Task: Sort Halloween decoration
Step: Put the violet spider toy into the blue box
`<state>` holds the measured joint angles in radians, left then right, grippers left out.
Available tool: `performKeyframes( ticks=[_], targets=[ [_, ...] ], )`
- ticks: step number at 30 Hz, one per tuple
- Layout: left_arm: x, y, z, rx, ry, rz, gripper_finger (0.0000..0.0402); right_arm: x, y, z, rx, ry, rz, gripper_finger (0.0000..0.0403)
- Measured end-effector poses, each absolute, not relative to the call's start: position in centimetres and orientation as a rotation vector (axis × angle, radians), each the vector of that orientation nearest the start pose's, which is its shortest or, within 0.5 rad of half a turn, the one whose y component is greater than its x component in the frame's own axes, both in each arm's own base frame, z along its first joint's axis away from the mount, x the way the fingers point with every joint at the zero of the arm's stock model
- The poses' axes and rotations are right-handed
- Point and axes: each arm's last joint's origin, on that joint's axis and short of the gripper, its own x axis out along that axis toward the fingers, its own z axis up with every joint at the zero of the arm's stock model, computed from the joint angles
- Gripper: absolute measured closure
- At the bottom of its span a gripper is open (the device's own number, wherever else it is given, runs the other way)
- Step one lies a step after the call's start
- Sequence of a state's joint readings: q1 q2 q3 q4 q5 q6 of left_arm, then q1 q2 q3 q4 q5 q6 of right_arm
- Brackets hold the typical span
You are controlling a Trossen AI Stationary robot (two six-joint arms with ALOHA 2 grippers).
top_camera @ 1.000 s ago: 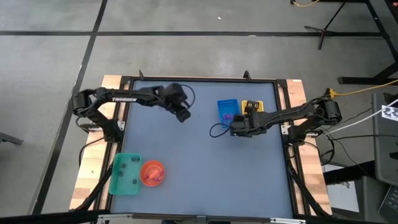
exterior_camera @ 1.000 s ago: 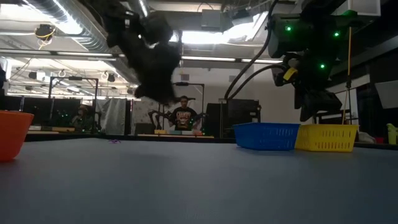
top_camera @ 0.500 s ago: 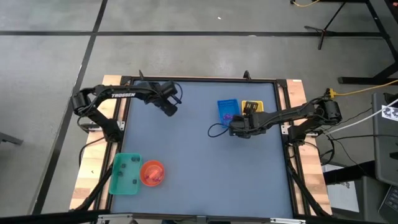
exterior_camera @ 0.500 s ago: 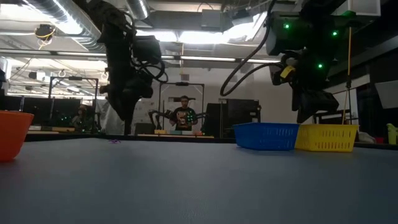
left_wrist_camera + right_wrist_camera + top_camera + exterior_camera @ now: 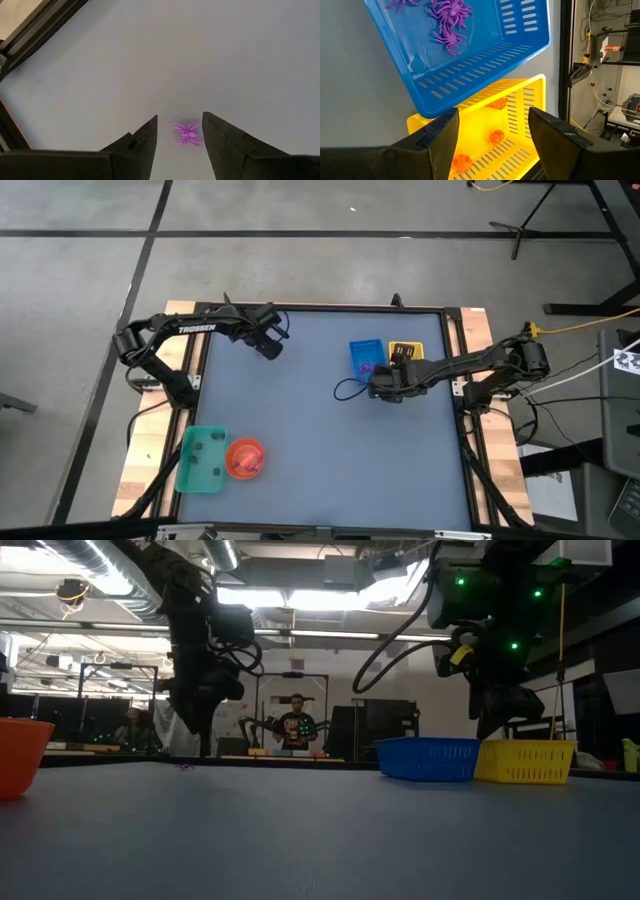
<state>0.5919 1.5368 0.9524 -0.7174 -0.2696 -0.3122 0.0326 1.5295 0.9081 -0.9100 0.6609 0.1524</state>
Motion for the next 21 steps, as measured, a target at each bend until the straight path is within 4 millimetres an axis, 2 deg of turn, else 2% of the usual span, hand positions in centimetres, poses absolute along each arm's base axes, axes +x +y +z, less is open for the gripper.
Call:
performKeyframes(
  ticks=[4,14,21],
  targets=[
    [22.3,15.9,18.7,-0.466,1.197,0.937,0.0260,24.7,-1.0,18.3,-0.407,1.409,-0.605,0.0164],
    [21.0,14.9,15.8,-0.508,1.228,0.918,0.0260,24.7,-1.0,18.3,-0.407,1.408,-0.605,0.0164],
    [20.7,14.7,14.4,-0.502,1.165,0.920,0.0260,24.7,-1.0,18.3,-0.406,1.406,-0.605,0.0164]
  ],
)
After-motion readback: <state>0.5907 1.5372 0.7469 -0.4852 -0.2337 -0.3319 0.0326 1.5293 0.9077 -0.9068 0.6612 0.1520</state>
